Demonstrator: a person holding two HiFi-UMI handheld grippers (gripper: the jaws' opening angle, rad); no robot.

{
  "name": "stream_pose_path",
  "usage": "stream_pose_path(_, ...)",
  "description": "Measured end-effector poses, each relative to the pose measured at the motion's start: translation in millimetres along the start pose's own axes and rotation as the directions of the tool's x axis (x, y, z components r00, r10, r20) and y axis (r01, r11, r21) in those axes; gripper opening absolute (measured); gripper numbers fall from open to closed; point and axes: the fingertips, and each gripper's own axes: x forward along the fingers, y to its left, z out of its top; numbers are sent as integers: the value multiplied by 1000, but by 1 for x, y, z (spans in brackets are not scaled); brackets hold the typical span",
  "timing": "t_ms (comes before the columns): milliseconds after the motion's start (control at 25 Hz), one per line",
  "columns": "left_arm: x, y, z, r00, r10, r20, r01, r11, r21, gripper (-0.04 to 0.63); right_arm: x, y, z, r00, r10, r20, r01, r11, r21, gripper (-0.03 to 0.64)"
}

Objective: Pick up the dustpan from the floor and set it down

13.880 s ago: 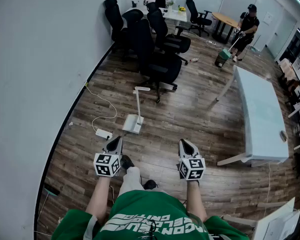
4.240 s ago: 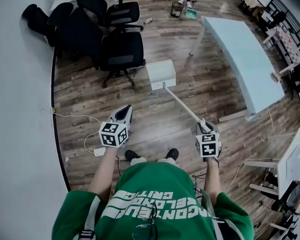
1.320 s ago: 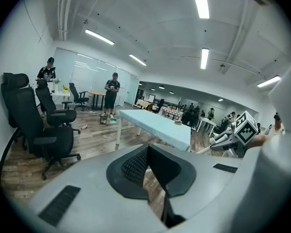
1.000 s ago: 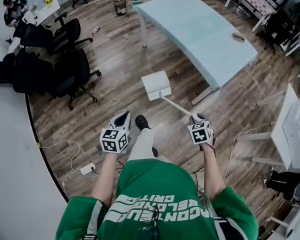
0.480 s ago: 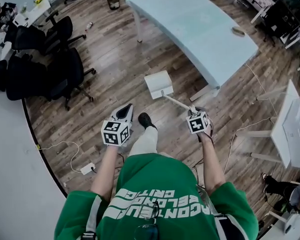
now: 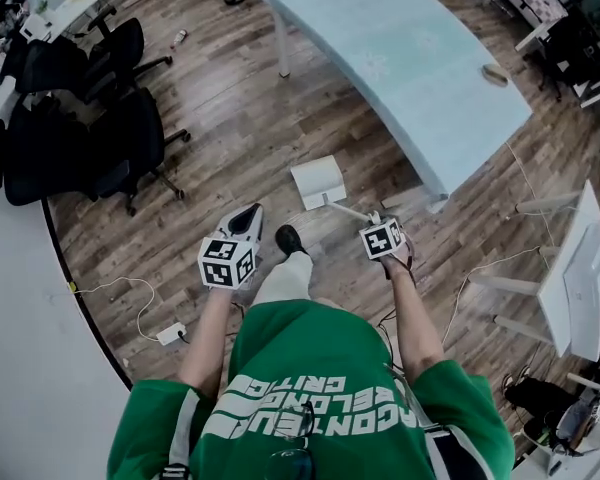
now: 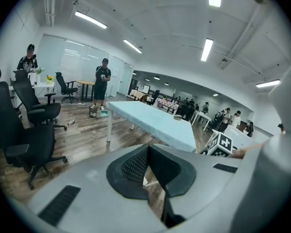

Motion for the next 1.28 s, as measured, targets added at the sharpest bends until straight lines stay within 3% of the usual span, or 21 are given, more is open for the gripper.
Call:
stream_pose_path(640, 78, 73, 38, 998, 28, -53, -32, 997, -69, 0, 111, 8, 66, 984, 63, -169, -71, 997, -43, 115)
stream_pose_path(1280, 102, 115, 45, 995, 52, -82, -61, 992, -110, 0, 158, 11, 111, 961, 95, -261, -109, 993, -41, 115)
